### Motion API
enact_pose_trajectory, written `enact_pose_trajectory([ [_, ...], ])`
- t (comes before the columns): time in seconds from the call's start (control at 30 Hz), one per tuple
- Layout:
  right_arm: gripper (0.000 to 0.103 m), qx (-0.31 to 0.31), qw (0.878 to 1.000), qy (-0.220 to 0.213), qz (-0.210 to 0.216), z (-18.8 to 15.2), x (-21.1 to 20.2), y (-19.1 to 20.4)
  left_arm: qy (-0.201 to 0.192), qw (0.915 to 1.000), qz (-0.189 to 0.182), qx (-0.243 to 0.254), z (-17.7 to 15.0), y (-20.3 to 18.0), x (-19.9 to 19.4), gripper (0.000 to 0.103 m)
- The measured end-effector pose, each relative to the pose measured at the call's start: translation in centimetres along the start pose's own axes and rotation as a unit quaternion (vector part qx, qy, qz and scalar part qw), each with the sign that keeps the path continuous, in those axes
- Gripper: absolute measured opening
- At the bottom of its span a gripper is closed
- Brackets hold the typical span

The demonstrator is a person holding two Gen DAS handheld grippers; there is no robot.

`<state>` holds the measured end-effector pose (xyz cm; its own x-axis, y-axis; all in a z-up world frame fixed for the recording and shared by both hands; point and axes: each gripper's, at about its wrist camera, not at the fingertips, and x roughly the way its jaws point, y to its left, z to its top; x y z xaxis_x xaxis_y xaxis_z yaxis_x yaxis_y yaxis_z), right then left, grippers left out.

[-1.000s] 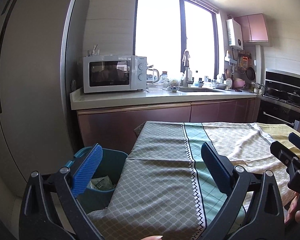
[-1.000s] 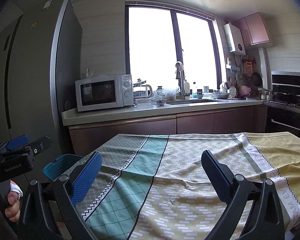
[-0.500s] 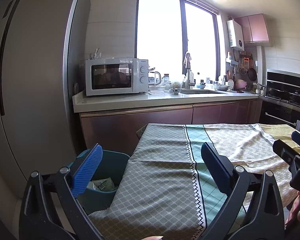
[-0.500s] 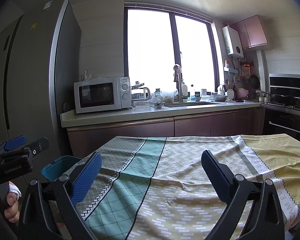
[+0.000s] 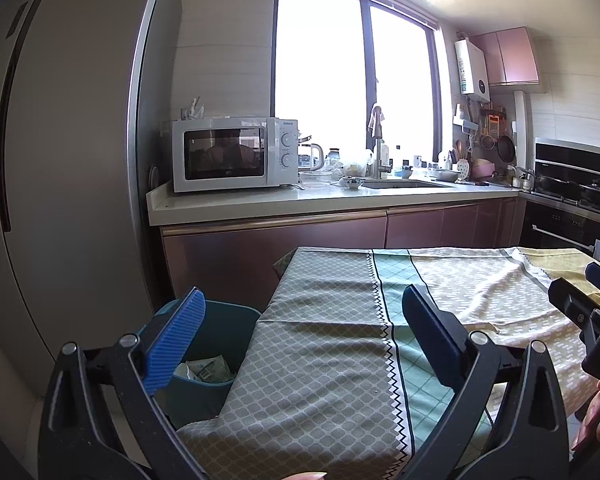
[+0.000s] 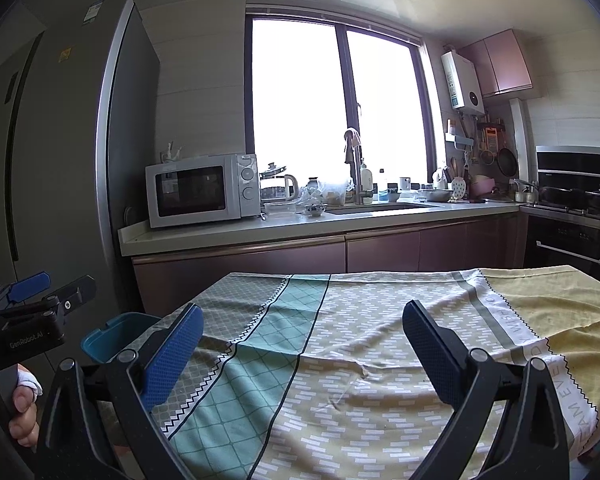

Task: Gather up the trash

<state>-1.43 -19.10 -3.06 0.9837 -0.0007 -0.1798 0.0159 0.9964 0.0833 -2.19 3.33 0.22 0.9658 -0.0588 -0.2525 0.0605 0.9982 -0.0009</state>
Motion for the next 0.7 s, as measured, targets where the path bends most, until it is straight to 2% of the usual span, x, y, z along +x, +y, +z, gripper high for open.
enact_pose_trajectory([
  [0.7,0.096,0.005,1.000,-0.003,-0.001,0.15,0.05,-0.52,0.000,1.0000,0.001,0.001,-0.01,0.19,0.05,0.097],
])
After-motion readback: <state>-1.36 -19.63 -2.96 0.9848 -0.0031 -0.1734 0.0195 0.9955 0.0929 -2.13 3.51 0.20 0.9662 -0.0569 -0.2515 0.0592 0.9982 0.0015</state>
